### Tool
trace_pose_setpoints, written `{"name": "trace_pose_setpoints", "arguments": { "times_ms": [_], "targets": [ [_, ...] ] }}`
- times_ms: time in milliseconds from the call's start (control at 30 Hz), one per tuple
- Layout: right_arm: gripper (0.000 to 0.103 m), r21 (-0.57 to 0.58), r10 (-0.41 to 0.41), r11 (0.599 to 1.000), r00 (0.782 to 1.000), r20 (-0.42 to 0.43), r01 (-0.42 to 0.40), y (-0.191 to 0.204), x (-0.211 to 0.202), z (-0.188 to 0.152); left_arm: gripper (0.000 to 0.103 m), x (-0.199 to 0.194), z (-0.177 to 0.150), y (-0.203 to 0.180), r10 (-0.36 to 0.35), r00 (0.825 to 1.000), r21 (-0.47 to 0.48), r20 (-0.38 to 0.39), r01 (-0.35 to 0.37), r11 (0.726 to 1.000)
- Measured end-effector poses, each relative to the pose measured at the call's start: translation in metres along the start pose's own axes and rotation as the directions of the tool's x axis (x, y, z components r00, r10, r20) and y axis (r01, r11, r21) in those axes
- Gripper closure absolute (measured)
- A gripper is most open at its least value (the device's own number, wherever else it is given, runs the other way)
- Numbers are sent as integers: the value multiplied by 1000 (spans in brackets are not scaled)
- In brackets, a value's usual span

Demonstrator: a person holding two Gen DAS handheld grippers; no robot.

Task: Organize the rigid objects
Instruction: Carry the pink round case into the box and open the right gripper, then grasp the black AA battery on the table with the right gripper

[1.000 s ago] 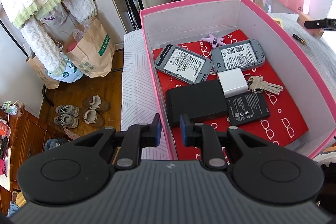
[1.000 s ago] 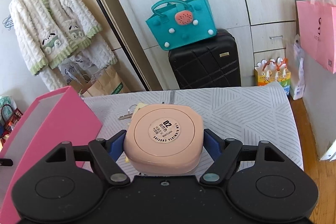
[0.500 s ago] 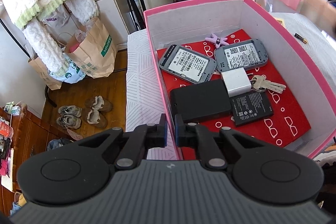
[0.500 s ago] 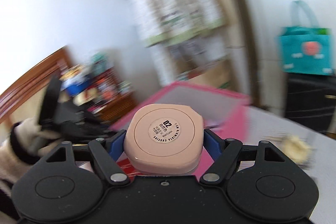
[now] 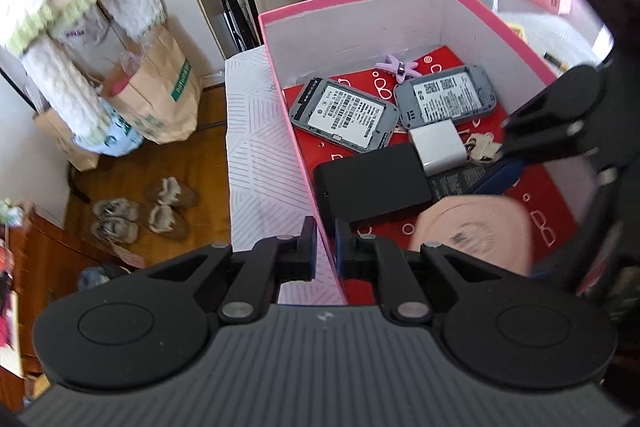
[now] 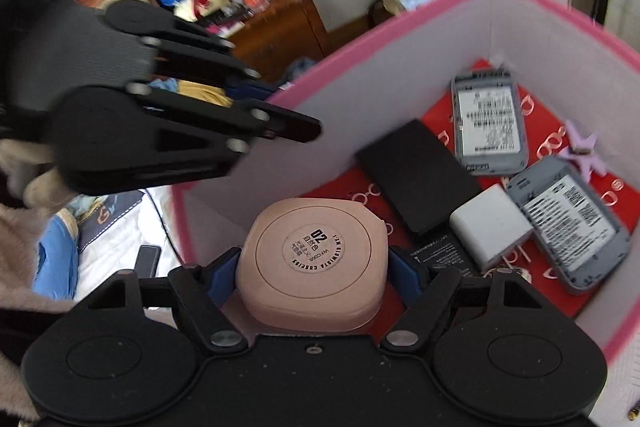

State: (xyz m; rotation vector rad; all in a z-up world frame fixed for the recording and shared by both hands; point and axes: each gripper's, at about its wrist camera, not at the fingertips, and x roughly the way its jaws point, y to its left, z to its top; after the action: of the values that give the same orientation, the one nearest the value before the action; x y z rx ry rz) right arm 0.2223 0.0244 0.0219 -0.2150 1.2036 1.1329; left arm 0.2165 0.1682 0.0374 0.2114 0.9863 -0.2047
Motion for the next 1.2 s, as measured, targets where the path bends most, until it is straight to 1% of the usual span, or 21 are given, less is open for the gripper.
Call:
{"name": "trace_pose_setpoints", "arguments": {
  "times_ms": [67,133,167,233,300,400,467,533,567,600,667,800,867,933,967,1000,1033,1067,1100,1200],
  "targets": [
    [22,55,16,998,1000,-22,-14,-8,9,5,95,0,-2,-2,2,1000,4,8,-2,1000],
    [21,131,63,990,997,-55,-55,-19,14,9,95,0,-2,-3,6,1000,9,9,-7,1000],
    [20,183,85,980,995,-46,-76,-26,13,10,95,1,-2,-3,6,1000,9,8,-7,1000],
    [21,235,112,966,994,-16,-105,-35,6,6,95,1,-1,-3,6,1000,10,7,-6,1000],
    [21,251,110,961,994,27,-114,-40,-6,1,95,0,-2,-3,9,1000,12,12,-9,1000],
    [21,238,117,961,988,99,-138,-42,-29,-12,95,-1,-3,-5,17,1000,14,20,-17,1000],
    [21,208,118,967,980,163,-150,-42,-46,-21,95,-1,-4,-5,23,999,15,25,-23,1000],
    [21,167,97,976,962,255,-143,-42,-70,-35,95,-1,-5,-5,29,999,13,29,-29,999],
    [24,149,80,980,950,303,-130,-44,-81,-43,95,-2,-5,-6,32,999,15,32,-32,999],
    [24,136,57,985,935,351,-111,-45,-89,-48,95,-2,-6,-6,34,999,16,34,-34,999],
    [23,124,-16,991,897,443,-44,-49,-112,-69,95,-3,-7,-7,38,999,17,38,-39,999],
    [23,152,-145,986,819,556,71,-61,-148,-108,95,-4,-7,-8,43,998,16,42,-44,999],
    [23,173,-227,973,770,596,153,-68,-164,-131,95,-4,-8,-9,50,998,18,47,-51,999],
    [21,200,-328,945,723,608,261,-75,-174,-150,95,-3,-8,-9,56,997,17,52,-57,998],
    [20,218,-382,923,695,610,316,-76,-175,-158,95,-3,-8,-9,57,997,7,52,-57,998],
    [18,238,-426,902,666,612,359,-79,-175,-167,95,-3,-8,-10,60,997,5,53,-60,998],
    [13,252,-455,887,646,613,386,-83,-173,-176,95,-3,-9,-11,66,996,5,56,-67,998],
    [10,264,-476,875,627,617,405,-88,-171,-185,95,-3,-9,-12,73,995,4,61,-74,997],
    [10,277,-495,864,608,620,421,-95,-167,-193,95,-2,-9,-13,79,995,5,64,-80,997],
    [8,345,-576,814,564,592,468,-115,-161,-205,95,-2,-11,-15,92,993,-1,74,-93,996]
  ]
}}
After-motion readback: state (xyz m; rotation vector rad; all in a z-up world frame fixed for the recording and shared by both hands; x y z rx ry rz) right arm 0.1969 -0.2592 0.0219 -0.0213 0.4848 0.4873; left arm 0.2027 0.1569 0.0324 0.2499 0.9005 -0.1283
